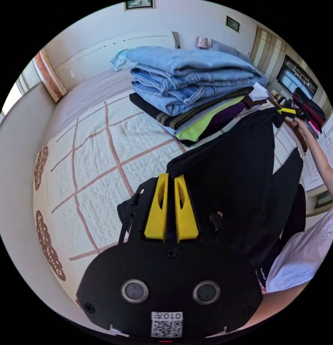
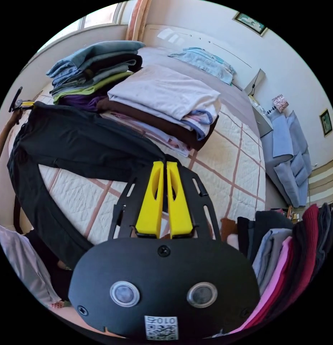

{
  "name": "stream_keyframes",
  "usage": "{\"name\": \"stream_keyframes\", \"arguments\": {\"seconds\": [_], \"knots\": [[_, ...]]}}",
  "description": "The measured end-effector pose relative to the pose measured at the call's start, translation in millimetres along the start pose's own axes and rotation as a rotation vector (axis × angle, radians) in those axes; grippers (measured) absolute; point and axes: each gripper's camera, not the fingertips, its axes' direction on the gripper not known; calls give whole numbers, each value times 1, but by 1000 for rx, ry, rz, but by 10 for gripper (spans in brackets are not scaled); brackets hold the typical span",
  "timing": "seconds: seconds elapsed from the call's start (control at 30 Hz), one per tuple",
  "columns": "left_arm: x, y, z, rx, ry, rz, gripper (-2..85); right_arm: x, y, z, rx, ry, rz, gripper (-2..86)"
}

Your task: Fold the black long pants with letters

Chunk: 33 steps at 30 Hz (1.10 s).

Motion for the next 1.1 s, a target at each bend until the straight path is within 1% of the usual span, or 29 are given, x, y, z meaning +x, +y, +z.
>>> {"name": "stream_keyframes", "arguments": {"seconds": [0.1, 0.17, 0.2, 0.23, 0.27, 0.3, 0.33, 0.37, 0.4, 0.43, 0.47, 0.5, 0.53, 0.57, 0.6, 0.63, 0.73, 0.8, 0.97, 1.03, 1.1], "knots": [[26, 39, -73, 161, -71, -13, 9, -6, 24, -53, 104, 100, 23, 33], [62, 77, -117, 251, -148, 22, 7, -22, 71, -107, 278, 195, 54, 32], [88, 110, -142, 304, -188, 34, 6, -27, 87, -119, 319, 213, 59, 32], [114, 147, -160, 341, -208, 38, 5, -37, 122, -135, 378, 236, 62, 32], [127, 166, -166, 353, -215, 43, 5, -46, 160, -143, 411, 244, 59, 32], [151, 207, -174, 379, -221, 39, 4, -50, 178, -144, 417, 237, 58, 32], [170, 246, -174, 393, -206, 31, 4, -55, 214, -139, 408, 202, 68, 32], [178, 264, -172, 391, -193, 27, 4, -60, 245, -128, 359, 151, 81, 32], [189, 298, -164, 386, -159, -9, 3, -62, 259, -121, 329, 116, 89, 33], [197, 328, -148, 369, -105, -60, 3, -66, 283, -104, 268, 40, 107, 33], [200, 339, -138, 346, -81, -79, 3, -74, 303, -85, 203, -17, 109, 33], [205, 359, -116, 278, -56, -117, 4, -78, 311, -74, 165, -34, 106, 33], [207, 375, -93, 200, -48, -158, 4, -86, 322, -53, 87, -52, 105, 34], [207, 381, -84, 175, -40, -180, 4, -93, 328, -37, 30, -70, 103, 34], [207, 393, -73, 174, -24, -221, 4, -96, 330, -32, 15, -68, 105, 34], [204, 403, -71, 213, -4, -255, 4, -99, 332, -31, 29, -43, 120, 35], [192, 413, -73, 232, 50, -306, 4, -87, 329, -33, 27, -61, 155, 34], [190, 414, -80, 230, 49, -297, 5, -80, 329, -36, 24, -74, 155, 34], [204, 416, -121, 286, -60, -220, 6, -66, 340, -61, 74, -42, 160, 33], [203, 414, -107, 165, -70, -195, 10, -61, 343, -54, 23, -73, 143, 42], [196, 418, -93, 84, -10, -221, 14, -52, 349, -44, -28, -167, 136, 57]]}}
